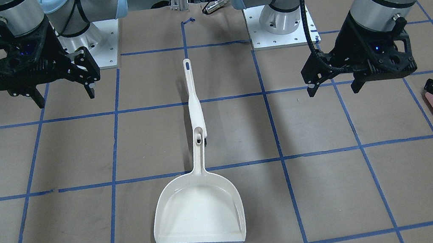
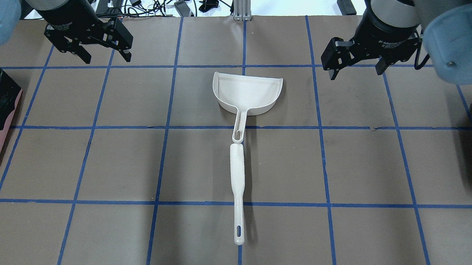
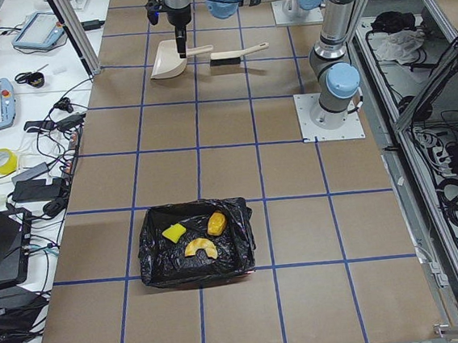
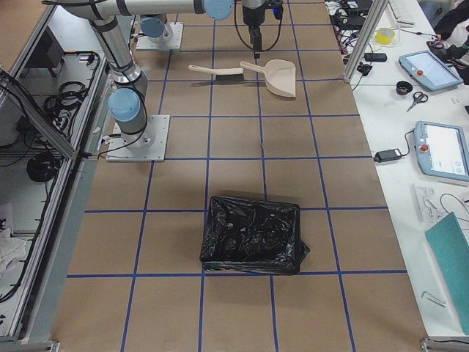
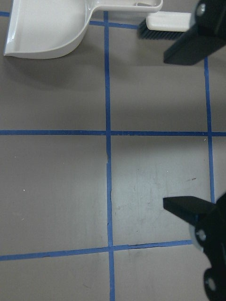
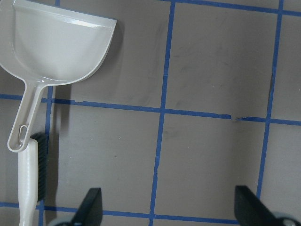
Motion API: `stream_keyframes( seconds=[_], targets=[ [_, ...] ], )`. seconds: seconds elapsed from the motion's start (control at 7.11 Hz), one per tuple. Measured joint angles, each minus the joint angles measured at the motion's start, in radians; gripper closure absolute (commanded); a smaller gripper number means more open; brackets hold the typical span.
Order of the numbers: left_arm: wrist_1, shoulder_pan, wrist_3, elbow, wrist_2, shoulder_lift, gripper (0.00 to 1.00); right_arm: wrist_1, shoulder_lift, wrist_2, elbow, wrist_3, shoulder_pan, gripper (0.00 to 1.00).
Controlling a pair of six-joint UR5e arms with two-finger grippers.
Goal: Sweep and dump trash in nearest bin
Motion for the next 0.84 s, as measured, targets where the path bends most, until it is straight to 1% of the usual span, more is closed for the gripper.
stream_keyframes(
  seconds=[0.28,0.84],
  targets=[
    [-0.005,-0.001,-0.018,-0.031,0.003,0.035,0.00,-0.001,0.000,0.001,0.000,0.000,0.000,0.00],
    [-0.008,0.001,-0.106,-0.073,0.027,0.052,0.00,0.000,0.000,-0.002,0.000,0.000,-0.001,0.00]
  ],
)
